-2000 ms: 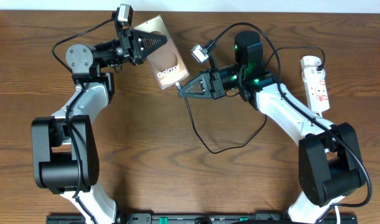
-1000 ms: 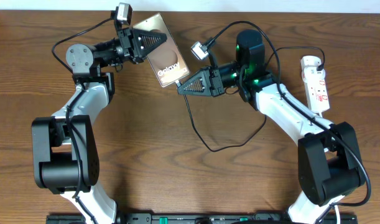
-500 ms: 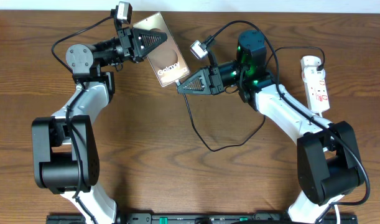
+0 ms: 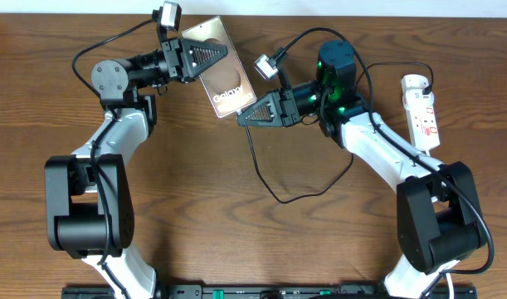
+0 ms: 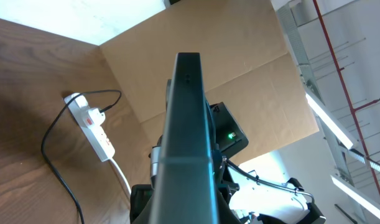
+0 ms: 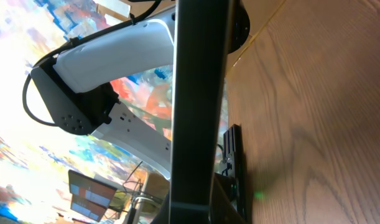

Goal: Plug charger to phone and switch on socket

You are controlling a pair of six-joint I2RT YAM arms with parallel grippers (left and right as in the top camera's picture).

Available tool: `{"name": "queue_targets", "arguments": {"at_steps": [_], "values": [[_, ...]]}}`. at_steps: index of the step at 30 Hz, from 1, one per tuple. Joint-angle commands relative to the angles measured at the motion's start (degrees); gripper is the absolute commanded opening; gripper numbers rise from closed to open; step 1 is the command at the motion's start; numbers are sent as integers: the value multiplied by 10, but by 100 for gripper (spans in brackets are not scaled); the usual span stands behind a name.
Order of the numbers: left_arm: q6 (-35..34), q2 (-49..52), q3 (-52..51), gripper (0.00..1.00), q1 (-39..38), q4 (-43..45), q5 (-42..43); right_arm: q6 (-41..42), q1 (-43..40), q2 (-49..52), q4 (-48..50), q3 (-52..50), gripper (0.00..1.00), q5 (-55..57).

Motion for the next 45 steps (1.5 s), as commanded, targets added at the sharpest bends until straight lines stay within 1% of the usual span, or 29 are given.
{"name": "queue_targets", "arguments": {"at_steps": [1,8,10,11,13,14,16,17,18,19,29,34,38,41,45], "values": [[14,-4,3,7,-35,12,96,1,-9,0,11,14,1,94],[14,-4,3,7,-35,12,96,0,-15,0,15,14,1,78],[14,-4,3,7,-35,12,96,1,-15,0,21,14,5,72],[14,-4,3,7,-35,12,96,1,-14,0,21,14,16,70],[14,-4,3,7,-34,12,96,1,-14,0,20,14,30,68],[18,-4,3,7,-32,12,96,1,-14,0,21,14,54,61],[19,-4,3,7,-28,12,94,1,-14,0,25,14,79,52],[18,-4,3,7,-24,12,91,1,-14,0,25,14,90,48],[18,-4,3,7,-22,12,90,1,-14,0,25,14,96,46],[18,-4,3,7,-19,12,89,1,-14,0,25,14,99,45],[18,-4,3,7,11,12,95,0,-15,0,33,14,99,45],[24,-4,3,7,50,1,96,1,-23,0,37,14,99,44],[39,-3,3,7,98,-51,96,1,-31,0,37,14,99,42],[71,-3,3,7,136,-114,96,1,-33,0,37,14,99,40],[131,-3,0,7,181,-207,95,1,-33,0,37,14,99,40]]}}
